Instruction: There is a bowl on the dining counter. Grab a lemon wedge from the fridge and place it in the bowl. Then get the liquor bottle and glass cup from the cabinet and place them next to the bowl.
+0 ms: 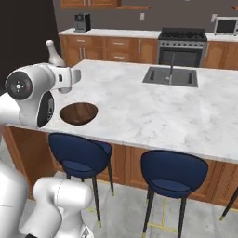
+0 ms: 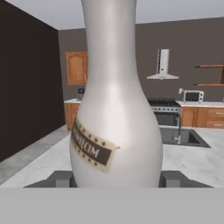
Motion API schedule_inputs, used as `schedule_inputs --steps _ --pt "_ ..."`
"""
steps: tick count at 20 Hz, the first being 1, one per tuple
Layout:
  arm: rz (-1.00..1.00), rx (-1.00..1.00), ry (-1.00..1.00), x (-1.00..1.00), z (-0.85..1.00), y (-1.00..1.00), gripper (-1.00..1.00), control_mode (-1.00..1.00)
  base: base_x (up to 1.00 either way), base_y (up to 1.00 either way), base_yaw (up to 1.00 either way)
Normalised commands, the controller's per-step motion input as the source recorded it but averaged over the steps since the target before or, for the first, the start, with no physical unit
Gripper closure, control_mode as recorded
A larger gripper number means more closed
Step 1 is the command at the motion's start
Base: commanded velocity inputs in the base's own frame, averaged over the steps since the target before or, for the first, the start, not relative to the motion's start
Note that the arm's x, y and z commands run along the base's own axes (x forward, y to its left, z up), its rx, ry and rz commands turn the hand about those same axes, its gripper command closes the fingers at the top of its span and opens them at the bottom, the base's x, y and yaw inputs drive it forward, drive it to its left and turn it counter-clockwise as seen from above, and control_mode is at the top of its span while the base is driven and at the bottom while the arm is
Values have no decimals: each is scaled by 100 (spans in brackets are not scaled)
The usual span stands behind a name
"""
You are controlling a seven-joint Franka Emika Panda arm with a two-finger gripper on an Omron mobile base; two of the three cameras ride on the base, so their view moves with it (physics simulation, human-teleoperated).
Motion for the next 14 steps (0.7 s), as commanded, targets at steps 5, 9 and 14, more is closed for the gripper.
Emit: schedule_inputs --steps 5,9,14 --pt "0 0 0 0 0 0 100 100 69 -2 -30" --pt "0 0 0 0 0 0 100 100 70 29 -24" --pt "-2 0 12 28 -18 0 100 -100 22 12 -6"
